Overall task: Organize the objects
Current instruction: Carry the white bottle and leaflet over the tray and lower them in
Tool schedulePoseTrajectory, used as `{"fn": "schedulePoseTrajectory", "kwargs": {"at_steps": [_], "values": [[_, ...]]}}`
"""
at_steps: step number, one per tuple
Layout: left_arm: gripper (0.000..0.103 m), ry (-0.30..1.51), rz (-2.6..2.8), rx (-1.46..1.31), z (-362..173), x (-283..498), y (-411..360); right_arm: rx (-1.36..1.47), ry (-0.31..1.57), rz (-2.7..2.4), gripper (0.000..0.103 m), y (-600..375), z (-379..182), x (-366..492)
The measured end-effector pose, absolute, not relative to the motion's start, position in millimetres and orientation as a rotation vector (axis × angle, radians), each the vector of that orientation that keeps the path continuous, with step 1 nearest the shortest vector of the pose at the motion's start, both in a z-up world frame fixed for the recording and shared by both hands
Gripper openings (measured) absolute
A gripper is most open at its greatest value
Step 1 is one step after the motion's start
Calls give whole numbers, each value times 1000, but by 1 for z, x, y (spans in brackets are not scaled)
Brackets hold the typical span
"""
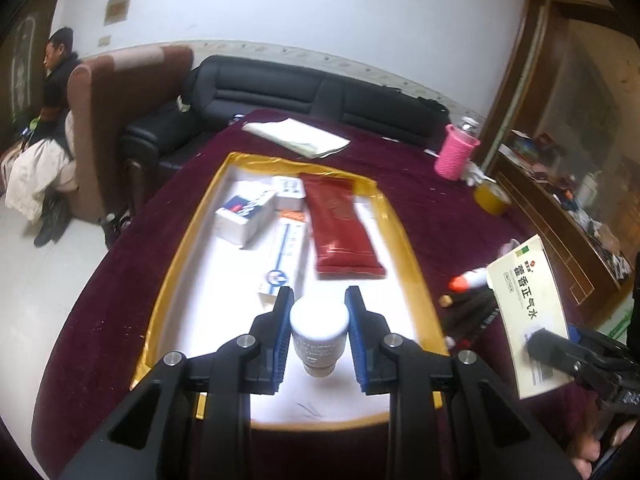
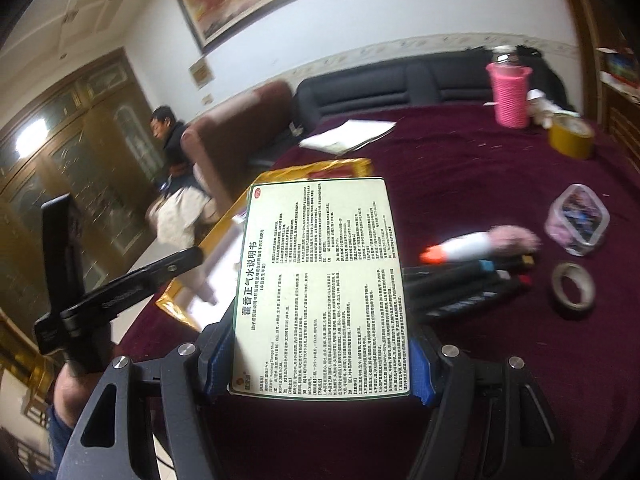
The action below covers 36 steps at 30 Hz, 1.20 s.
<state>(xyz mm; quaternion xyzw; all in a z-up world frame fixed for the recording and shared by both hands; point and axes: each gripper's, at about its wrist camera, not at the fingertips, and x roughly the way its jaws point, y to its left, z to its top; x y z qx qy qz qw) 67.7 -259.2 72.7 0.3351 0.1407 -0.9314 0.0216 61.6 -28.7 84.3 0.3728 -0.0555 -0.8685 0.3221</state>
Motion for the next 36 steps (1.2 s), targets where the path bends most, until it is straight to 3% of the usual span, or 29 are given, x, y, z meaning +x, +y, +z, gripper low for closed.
{"fn": "schedulePoseTrajectory", "kwargs": {"at_steps": [12, 36], "values": [[26, 489, -2762, 1143, 41, 50, -300, 1106, -13, -2141, 75, -138, 52, 25], [26, 490, -2691, 1202, 32, 35, -314, 1122, 229, -2160, 76, -190, 16, 31]]}}
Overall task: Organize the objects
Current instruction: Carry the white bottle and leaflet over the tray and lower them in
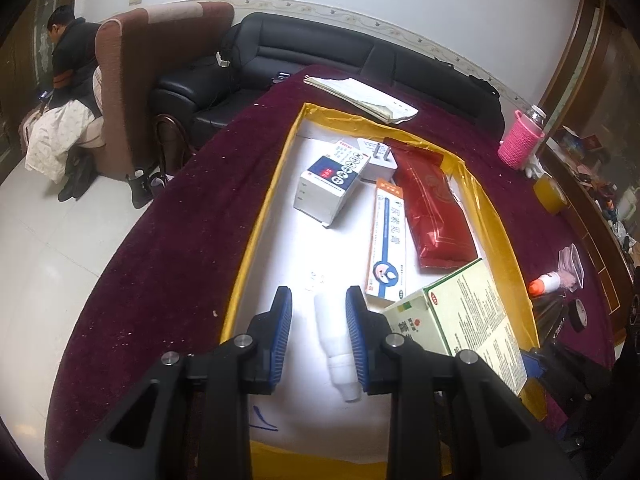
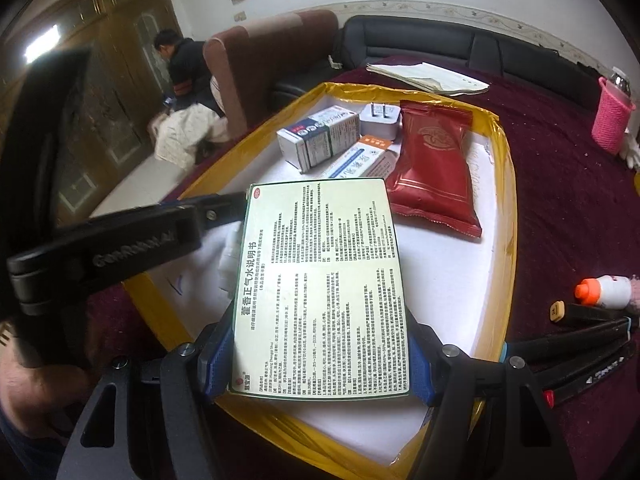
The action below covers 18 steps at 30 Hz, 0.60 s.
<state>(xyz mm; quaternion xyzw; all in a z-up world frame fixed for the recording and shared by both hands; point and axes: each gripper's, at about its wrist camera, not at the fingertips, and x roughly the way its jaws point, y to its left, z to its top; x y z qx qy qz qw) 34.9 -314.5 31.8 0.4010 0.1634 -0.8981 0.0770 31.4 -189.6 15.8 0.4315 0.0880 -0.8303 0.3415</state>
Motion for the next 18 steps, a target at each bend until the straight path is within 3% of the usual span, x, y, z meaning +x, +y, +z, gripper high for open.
{"fn": "schedulePoseTrajectory", "kwargs": {"at_steps": [18], "values": [[27, 537, -2707, 1113, 50, 58, -329, 1136, 329, -2109, 79, -218, 14, 36]]}}
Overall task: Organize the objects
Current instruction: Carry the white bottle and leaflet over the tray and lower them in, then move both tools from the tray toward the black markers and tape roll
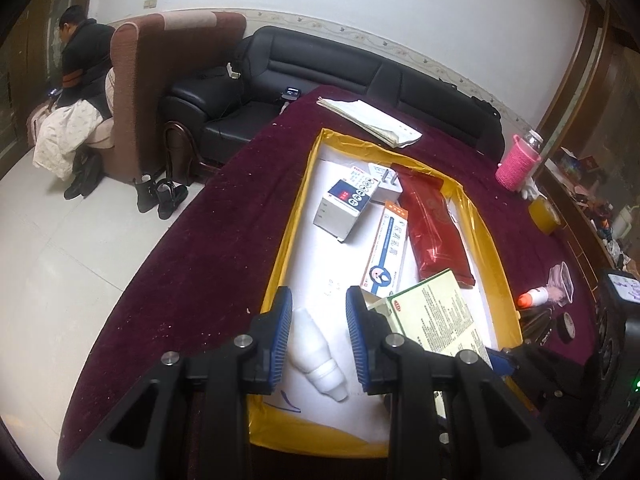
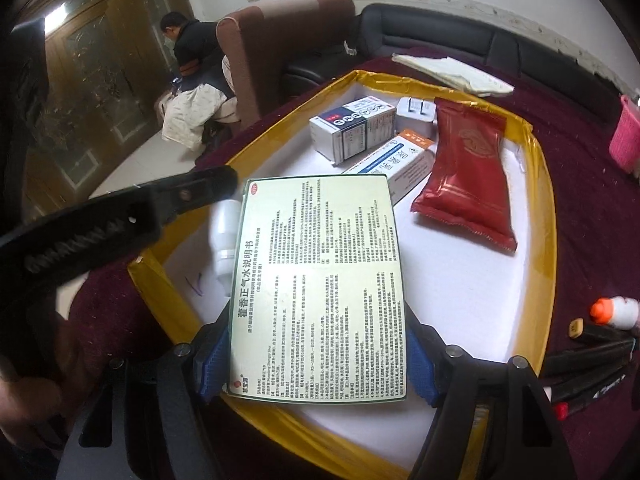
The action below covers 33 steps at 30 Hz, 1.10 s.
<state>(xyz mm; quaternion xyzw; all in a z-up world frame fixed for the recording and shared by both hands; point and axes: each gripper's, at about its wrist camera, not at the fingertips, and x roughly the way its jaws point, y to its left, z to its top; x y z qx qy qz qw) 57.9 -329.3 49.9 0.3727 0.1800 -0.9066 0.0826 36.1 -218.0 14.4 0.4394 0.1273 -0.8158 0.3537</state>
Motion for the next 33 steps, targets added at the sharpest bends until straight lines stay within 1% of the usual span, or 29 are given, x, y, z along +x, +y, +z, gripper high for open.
{"fn": "schedulePoseTrajectory", "kwargs": {"at_steps": [5, 9, 12, 17, 20, 21, 22, 26, 29, 33], "values": [[27, 536, -2712, 1107, 52, 60, -326, 1053, 337, -2133, 93, -211, 27, 46], [29, 519, -2724, 1098, 59, 64, -318, 1015, 325, -2136, 93, -202, 38, 52], [34, 502, -2731, 1094, 63, 64, -311, 1011, 286, -2139, 93, -190, 44, 52], [36, 461, -2762, 1109, 69, 59, -291, 1025, 196, -2142, 93, -157, 53, 47], [42, 428, -2812, 1129, 72, 56, -272, 1013, 143, -2169, 93, -128, 61, 43], [46, 406, -2839, 1145, 73, 54, -262, 1009, 125, -2180, 93, -118, 64, 41], [48, 374, -2869, 1167, 74, 51, -250, 1007, 99, -2197, 93, -102, 69, 37], [48, 246, -2998, 1278, 70, 41, -196, 997, -4, -2306, 93, -37, 83, 19], [48, 99, -3111, 1412, 62, 32, -142, 1008, -125, -2383, 93, 21, 89, 5], [48, -162, -3182, 1563, 46, 18, -75, 1041, -275, -2502, 92, 99, 82, -11]]}}
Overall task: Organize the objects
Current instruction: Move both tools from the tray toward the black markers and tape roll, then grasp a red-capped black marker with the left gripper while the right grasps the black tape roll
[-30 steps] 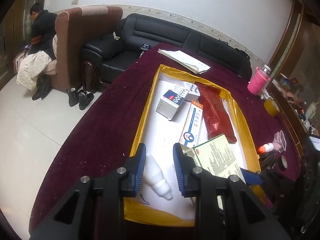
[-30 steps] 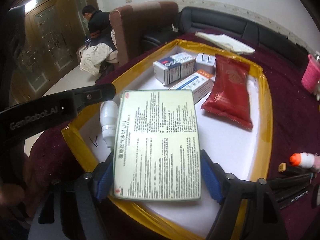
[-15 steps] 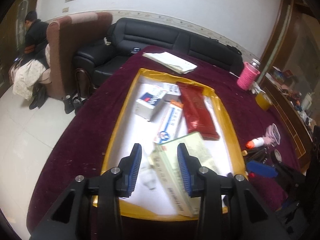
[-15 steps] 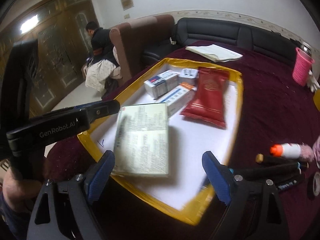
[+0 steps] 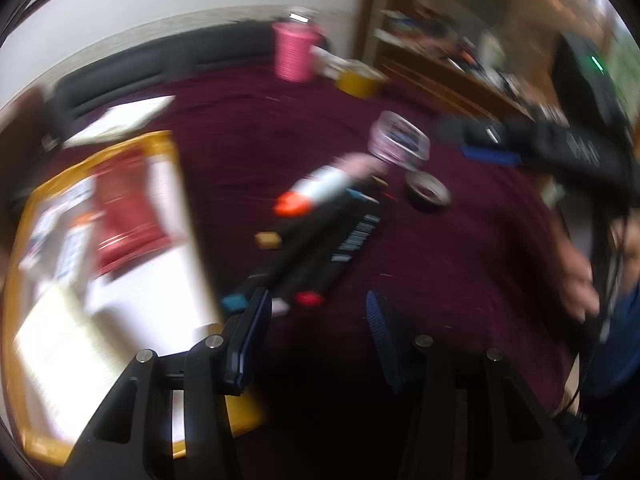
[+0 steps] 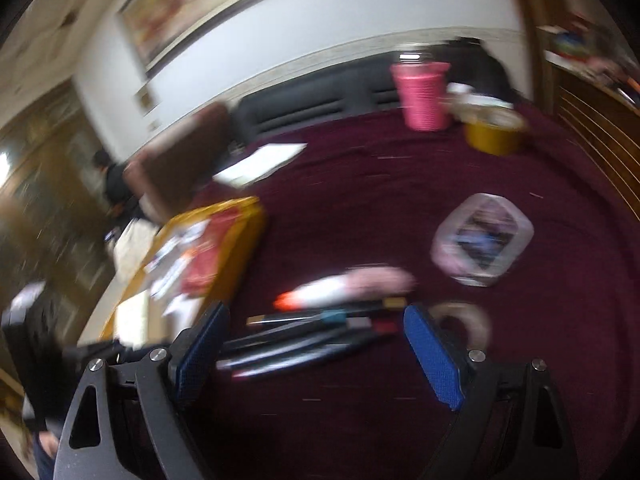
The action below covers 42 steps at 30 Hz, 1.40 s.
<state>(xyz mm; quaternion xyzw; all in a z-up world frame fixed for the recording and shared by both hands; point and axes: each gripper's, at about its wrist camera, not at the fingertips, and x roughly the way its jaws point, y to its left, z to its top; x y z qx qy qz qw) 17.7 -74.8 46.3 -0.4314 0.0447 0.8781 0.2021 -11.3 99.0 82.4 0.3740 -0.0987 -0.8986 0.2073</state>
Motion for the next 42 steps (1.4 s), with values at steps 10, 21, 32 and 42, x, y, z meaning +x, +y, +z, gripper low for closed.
{"fn": "schedulePoseTrajectory", "kwargs": {"at_steps": [10, 21, 32, 42], "values": [[48, 351, 2365, -1318, 21, -13, -24, 1134, -583, -2537, 92, 182, 38, -38], [45, 412, 2299, -1327, 20, -34, 5, 1170, -634, -2510, 92, 195, 29, -44], [20, 263, 2358, -1378, 10, -38, 12, 1187, -638, -2526, 92, 198, 27, -46], [15, 246, 2437, -1354, 11, -27, 17, 1231, -241, -2578, 92, 151, 23, -45]]}}
